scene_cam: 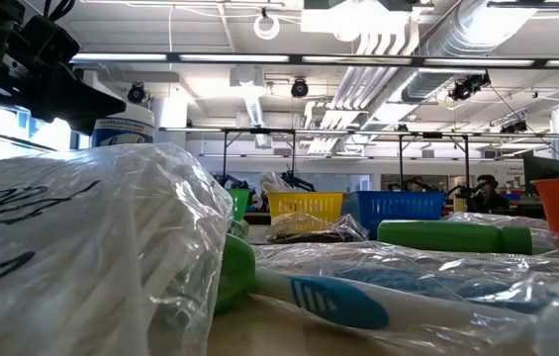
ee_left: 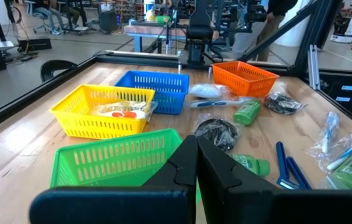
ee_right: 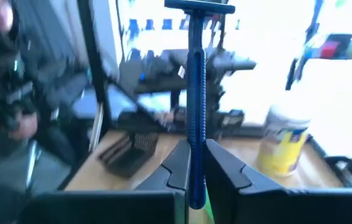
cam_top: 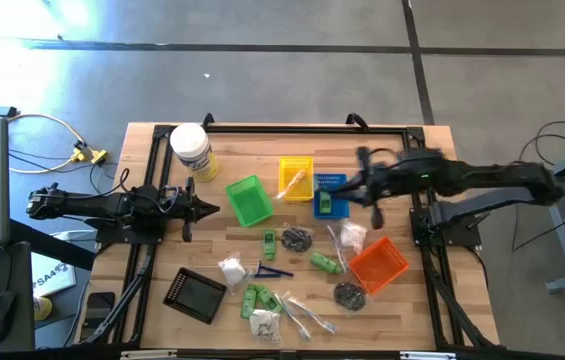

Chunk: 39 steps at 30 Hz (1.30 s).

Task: Pick & Place Travel size toiletries
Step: Put the blue razor into the green basket

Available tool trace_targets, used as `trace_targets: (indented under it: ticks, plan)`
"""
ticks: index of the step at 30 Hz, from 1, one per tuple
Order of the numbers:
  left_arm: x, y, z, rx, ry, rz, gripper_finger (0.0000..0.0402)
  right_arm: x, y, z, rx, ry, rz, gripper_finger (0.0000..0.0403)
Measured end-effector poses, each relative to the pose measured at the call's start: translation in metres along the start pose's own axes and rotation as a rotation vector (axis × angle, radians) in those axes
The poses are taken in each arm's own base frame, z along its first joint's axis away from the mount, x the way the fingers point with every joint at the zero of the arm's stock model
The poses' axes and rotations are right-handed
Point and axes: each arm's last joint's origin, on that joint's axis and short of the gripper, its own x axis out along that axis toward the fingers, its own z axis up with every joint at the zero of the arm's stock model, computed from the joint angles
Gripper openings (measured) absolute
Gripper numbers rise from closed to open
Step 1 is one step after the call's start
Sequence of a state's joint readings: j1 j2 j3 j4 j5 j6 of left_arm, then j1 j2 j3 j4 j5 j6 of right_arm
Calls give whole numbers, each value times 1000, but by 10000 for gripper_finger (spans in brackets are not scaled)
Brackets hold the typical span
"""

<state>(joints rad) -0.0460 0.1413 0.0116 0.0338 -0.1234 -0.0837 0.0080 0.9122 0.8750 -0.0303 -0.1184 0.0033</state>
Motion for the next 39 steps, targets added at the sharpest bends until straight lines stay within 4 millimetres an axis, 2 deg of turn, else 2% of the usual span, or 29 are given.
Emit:
trace_targets:
  ticks: [4,9,12,18,22,24,34,37,39]
  plan:
    - [0,0,0,7,0,1,0,-28,-2,-27,18,-54,-27,22]
    - [0,0,0,7,0,1,0,-48,-1,-72,38,-145,-56,22]
    - [0,0,0,7,-1,1,0,-56,-1,-97,50,-223,-79,23]
    - [0,0,0,7,-1,1,0,-64,-2,-145,81,-258,-97,23]
    - [0,0,0,8,-1,3,0,-66,-3,-167,84,-270,-135,23]
    - [0,0,0,8,-2,14,0,-67,-3,-174,86,-270,-145,23]
    - [0,1,0,7,-3,22,0,-67,-4,-175,87,-264,-164,23]
    - [0,1,0,7,-4,22,0,-66,-5,-174,94,-249,-190,23]
    - [0,1,0,-2,-4,24,0,-61,-8,-164,120,-206,-254,23]
